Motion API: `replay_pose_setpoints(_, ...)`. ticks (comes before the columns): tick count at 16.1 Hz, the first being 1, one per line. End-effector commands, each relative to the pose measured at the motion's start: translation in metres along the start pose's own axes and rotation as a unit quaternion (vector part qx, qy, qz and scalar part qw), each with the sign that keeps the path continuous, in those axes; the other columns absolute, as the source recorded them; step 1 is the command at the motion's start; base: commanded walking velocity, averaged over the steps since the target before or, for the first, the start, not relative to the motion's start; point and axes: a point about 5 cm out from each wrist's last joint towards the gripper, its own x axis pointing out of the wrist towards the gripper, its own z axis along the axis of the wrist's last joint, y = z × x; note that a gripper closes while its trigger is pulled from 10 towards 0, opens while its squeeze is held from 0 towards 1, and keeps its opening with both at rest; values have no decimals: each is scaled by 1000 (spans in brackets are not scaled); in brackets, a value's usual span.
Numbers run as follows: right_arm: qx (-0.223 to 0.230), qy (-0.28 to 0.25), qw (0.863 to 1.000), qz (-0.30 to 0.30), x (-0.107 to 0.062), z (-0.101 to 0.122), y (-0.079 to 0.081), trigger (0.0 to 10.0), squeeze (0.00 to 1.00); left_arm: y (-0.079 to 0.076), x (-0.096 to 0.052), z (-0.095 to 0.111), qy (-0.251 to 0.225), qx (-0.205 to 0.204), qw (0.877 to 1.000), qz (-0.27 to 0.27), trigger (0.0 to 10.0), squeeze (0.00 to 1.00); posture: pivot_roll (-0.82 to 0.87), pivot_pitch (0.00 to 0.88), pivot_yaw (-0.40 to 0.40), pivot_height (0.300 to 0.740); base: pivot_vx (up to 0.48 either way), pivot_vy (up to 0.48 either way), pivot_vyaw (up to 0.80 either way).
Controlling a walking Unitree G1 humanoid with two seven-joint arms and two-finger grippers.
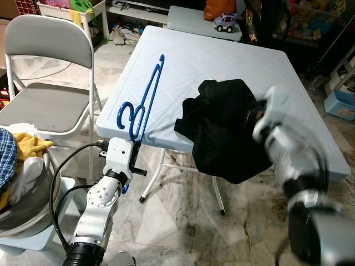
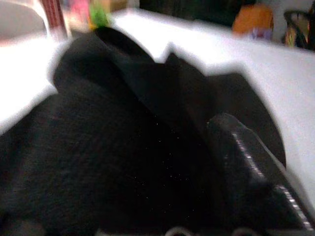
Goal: Hang hanger
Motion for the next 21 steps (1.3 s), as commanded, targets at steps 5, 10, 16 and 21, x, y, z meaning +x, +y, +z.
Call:
replay_pose_setpoints(5, -62, 44, 997, 28, -16, -10, 5, 10000, 1000, -4, 5, 0, 1, 9, 1000, -16, 10000, 0, 240, 73, -112, 740, 0, 0, 0)
replay_pose_setpoints(10, -124, 55, 990, 33, -29, -13, 3, 10000, 1000, -4, 9, 0, 6, 11, 1000, -22, 10000, 0, 234, 63, -101, 740, 0, 0, 0)
replay_pose_setpoints(16, -107, 67, 986, 105, -30, -12, 26, 10000, 1000, -6, 9, -2, 5, 9, 1000, -24, 10000, 0, 243, 64, -111, 740, 0, 0, 0)
replay_pose_setpoints(21, -38, 125, 975, 178, -29, -32, 47, 10000, 976, -5, 7, -2, 4, 10, 1000, -24, 10000, 0, 247, 75, -112, 740, 0, 0, 0)
